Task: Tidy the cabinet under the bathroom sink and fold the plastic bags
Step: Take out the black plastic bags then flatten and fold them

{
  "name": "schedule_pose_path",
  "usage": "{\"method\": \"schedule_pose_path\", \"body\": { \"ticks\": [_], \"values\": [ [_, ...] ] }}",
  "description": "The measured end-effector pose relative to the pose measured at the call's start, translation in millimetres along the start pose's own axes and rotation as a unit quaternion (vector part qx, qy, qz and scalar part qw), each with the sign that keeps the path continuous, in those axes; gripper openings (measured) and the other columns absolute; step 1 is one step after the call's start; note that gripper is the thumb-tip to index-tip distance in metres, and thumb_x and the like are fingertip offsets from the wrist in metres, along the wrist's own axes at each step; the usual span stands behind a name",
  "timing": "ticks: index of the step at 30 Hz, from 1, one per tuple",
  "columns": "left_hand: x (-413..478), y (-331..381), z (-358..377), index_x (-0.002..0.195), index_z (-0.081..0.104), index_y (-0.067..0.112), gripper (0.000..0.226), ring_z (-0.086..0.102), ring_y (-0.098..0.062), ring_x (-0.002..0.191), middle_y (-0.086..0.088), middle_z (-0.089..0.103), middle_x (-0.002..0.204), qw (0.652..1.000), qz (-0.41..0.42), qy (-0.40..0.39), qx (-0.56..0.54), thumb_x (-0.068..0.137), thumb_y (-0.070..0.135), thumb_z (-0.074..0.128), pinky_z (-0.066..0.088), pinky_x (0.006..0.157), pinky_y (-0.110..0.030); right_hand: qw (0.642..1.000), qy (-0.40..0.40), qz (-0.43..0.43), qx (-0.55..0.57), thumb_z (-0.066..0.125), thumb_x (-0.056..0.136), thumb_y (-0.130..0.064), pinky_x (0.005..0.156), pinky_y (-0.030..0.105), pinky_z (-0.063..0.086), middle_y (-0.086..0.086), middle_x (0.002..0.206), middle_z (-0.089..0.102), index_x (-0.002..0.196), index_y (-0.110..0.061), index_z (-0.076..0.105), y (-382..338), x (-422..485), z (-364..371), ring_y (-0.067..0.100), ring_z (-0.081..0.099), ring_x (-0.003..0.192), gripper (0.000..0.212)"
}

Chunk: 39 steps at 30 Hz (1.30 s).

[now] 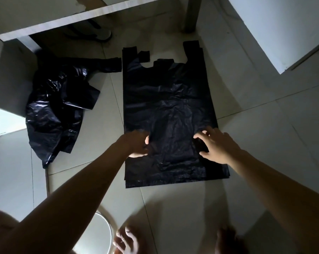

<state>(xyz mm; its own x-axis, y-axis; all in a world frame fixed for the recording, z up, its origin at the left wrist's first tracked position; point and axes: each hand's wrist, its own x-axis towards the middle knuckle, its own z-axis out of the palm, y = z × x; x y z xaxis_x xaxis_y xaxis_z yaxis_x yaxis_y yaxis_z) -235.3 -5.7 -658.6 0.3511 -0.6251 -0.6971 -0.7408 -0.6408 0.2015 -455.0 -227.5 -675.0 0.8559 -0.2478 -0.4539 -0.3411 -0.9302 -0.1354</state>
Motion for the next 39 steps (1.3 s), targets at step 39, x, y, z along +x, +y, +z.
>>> {"method": "schedule_pose_path", "body": {
  "ticks": [39],
  "values": [
    [220, -78, -192, 0.127, 0.059, 0.007, 0.068, 0.060, -0.031, 0.112, -0.012, 0.059, 0.129, 0.816, -0.282, 0.346, -0.368, 0.076, 0.052, 0.064, 0.046, 0.080, -0.031, 0.967, 0.224, 0.118, 0.031, 0.029, 0.093, -0.064, 0.120, 0.062, 0.009, 0.000, 0.168, 0.006, 0.158, -0.040, 0.005, -10, 180, 3, 0.030, 0.003, 0.154, 0.073]
  ]
}}
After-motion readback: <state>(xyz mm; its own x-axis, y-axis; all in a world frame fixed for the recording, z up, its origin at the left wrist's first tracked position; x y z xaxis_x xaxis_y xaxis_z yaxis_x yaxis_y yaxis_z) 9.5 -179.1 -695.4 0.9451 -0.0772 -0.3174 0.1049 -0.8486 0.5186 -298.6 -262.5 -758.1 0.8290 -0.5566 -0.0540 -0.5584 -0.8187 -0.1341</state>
